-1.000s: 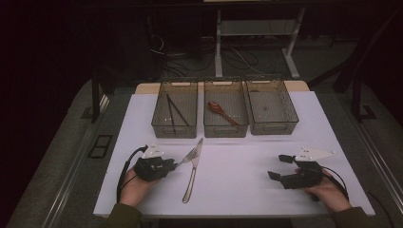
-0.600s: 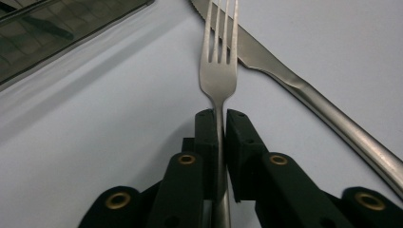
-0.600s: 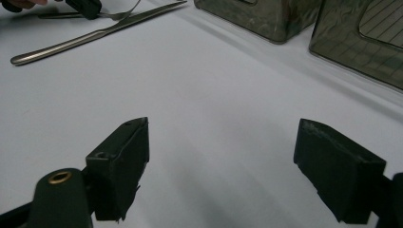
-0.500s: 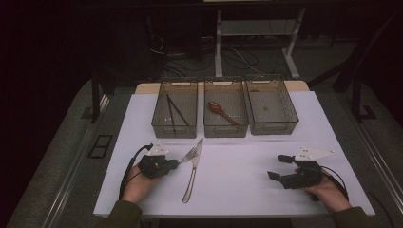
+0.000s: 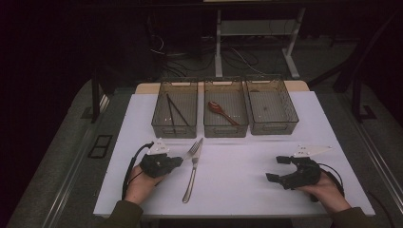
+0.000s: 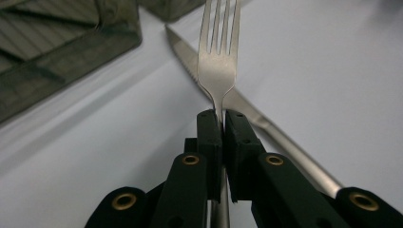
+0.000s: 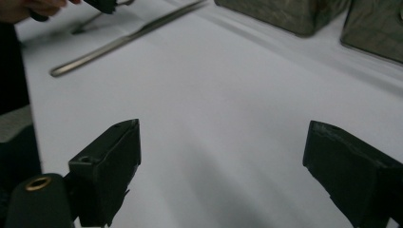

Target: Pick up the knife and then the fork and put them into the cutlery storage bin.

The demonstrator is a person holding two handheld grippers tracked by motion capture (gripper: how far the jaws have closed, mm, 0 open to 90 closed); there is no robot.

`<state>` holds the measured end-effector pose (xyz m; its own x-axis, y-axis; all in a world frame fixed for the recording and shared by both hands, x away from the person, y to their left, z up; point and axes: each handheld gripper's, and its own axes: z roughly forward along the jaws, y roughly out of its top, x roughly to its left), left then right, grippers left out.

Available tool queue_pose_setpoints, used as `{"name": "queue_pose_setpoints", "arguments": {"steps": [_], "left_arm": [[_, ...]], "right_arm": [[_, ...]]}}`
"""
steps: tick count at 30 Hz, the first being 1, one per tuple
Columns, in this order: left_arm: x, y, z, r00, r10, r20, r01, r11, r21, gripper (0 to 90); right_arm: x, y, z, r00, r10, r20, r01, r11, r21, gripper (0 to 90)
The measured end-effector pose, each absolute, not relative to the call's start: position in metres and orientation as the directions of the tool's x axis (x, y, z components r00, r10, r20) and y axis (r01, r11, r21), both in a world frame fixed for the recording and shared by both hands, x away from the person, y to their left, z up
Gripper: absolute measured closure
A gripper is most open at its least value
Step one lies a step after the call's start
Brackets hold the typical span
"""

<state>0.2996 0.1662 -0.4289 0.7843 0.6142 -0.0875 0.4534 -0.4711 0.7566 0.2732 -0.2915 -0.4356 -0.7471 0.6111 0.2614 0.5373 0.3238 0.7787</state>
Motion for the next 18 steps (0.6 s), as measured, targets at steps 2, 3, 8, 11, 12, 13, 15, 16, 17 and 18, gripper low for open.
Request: {"name": "queue_pose_setpoints", "arguments": {"steps": [2, 3, 8, 11, 12, 13, 15, 16, 17, 18], "left_arm": [[0.297, 0.163, -0.424, 0.788, 0.61, -0.08, 0.438, -0.464, 0.77, 84.9], [0.296, 0.161, -0.42, 0.793, 0.605, -0.072, 0.427, -0.467, 0.774, 84.9], [0.291, 0.151, -0.399, 0.803, 0.593, -0.054, 0.377, -0.436, 0.817, 84.9], [0.289, 0.14, -0.388, 0.813, 0.581, -0.048, 0.351, -0.421, 0.837, 84.9], [0.289, 0.136, -0.384, 0.815, 0.579, -0.042, 0.341, -0.419, 0.842, 84.9], [0.289, 0.131, -0.381, 0.817, 0.576, -0.035, 0.332, -0.419, 0.845, 84.9], [0.289, 0.122, -0.377, 0.818, 0.575, -0.032, 0.323, -0.412, 0.852, 84.9], [0.29, 0.118, -0.376, 0.817, 0.576, -0.032, 0.321, -0.407, 0.855, 84.9], [0.291, 0.113, -0.374, 0.818, 0.575, -0.033, 0.319, -0.405, 0.857, 84.9], [0.292, 0.109, -0.374, 0.817, 0.576, -0.035, 0.32, -0.402, 0.858, 84.9]], "right_arm": [[0.272, -0.292, -0.431, -0.751, 0.599, 0.28, 0.532, 0.297, 0.793, 13.7], [0.271, -0.292, -0.429, -0.752, 0.593, 0.287, 0.527, 0.279, 0.803, 13.7], [0.272, -0.287, -0.416, -0.764, 0.591, 0.258, 0.479, 0.253, 0.84, 14.4], [0.275, -0.279, -0.409, -0.781, 0.583, 0.224, 0.449, 0.275, 0.85, 19.1], [0.277, -0.276, -0.406, -0.786, 0.58, 0.216, 0.44, 0.278, 0.854, 20.7], [0.278, -0.272, -0.403, -0.79, 0.575, 0.213, 0.433, 0.278, 0.858, 22.8], [0.282, -0.266, -0.398, -0.797, 0.563, 0.221, 0.428, 0.267, 0.863, 27.6], [0.285, -0.261, -0.394, -0.801, 0.55, 0.235, 0.43, 0.257, 0.865, 30.3], [0.287, -0.258, -0.393, -0.805, 0.541, 0.245, 0.431, 0.249, 0.867, 32.1], [0.29, -0.252, -0.39, -0.809, 0.529, 0.256, 0.434, 0.244, 0.867, 34.5]]}}
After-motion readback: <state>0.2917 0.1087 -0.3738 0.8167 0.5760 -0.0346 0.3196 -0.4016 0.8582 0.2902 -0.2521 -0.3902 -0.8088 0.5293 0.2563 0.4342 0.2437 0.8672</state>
